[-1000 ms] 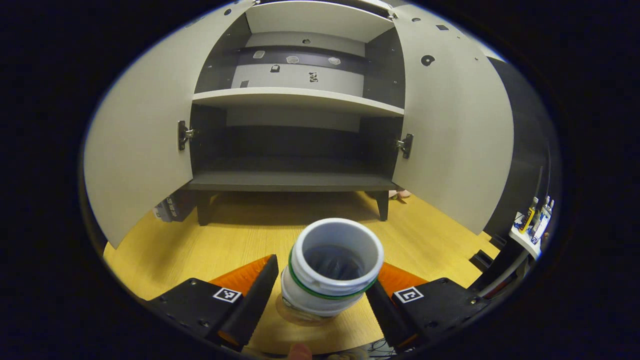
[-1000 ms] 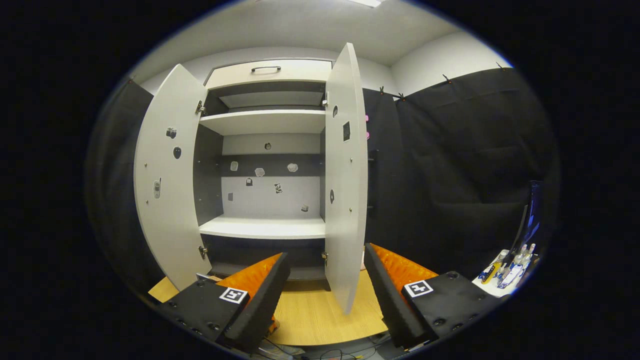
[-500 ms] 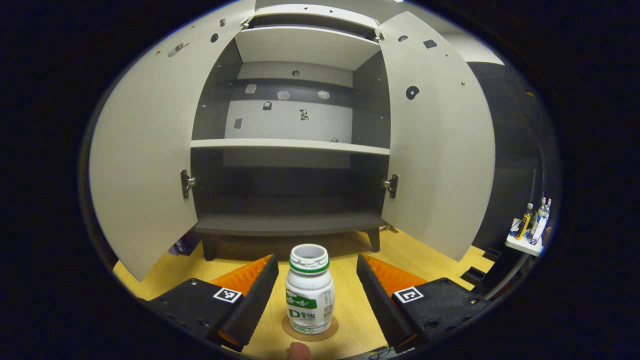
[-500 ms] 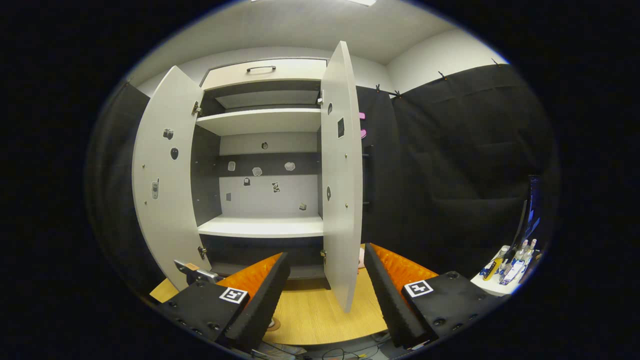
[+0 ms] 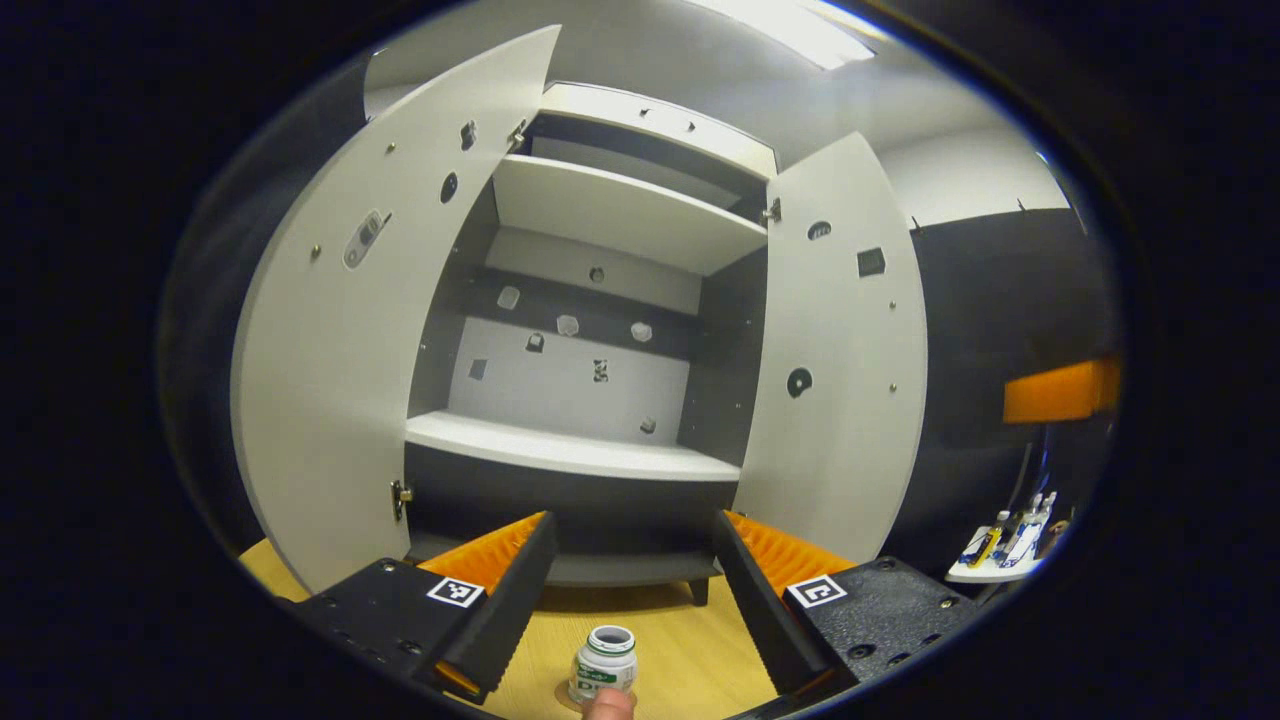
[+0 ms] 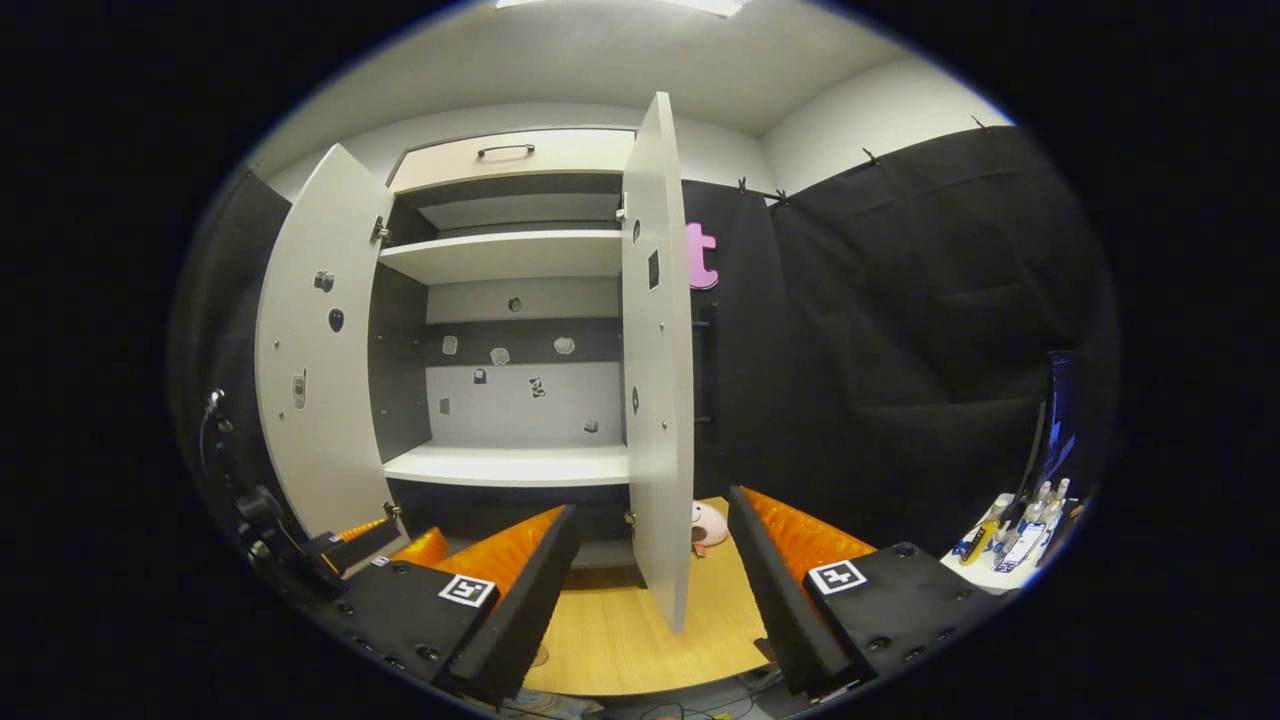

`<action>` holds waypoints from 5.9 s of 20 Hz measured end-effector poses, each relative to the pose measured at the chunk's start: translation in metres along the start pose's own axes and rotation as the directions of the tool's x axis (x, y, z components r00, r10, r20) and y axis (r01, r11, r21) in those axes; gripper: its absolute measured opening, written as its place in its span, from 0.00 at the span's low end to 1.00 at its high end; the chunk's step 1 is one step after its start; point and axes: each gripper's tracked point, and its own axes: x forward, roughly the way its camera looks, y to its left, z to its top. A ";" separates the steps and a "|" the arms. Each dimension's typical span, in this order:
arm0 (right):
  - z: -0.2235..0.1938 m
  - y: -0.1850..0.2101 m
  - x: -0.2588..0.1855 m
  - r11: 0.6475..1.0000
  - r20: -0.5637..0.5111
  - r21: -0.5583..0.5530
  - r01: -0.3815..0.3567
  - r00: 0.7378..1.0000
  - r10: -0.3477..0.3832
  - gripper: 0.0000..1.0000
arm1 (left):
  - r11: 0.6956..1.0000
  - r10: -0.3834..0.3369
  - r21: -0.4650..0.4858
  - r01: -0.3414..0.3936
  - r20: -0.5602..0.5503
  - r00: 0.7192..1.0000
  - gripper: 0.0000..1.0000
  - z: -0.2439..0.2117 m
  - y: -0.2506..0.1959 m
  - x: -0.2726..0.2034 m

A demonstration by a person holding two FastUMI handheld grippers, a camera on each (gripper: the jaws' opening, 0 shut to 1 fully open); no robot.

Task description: Grasp the bottle in the cabinet with the left hand and place it on the coaster, then close the right door with the right hand and the left door with the left hand.

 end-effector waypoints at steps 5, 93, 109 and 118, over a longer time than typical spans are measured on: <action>0.023 -0.029 0.014 0.998 0.051 0.032 0.055 0.997 -0.057 0.98 | 1.000 0.013 -0.014 -0.013 0.017 1.000 0.95 0.048 0.013 -0.014; 0.081 0.049 0.117 0.979 0.044 -0.041 -0.200 0.978 0.202 0.94 | 0.968 0.249 0.021 -0.251 0.077 0.966 0.95 0.133 0.140 0.034; 0.076 -0.001 0.071 0.993 0.037 -0.016 -0.115 0.993 0.116 0.94 | 0.995 0.083 0.050 -0.085 0.026 0.996 0.98 0.112 0.092 0.126; 0.071 -0.023 0.052 0.997 0.039 0.002 -0.073 0.997 0.072 0.93 | 0.992 0.111 0.060 -0.111 0.015 0.994 0.95 0.111 0.081 0.145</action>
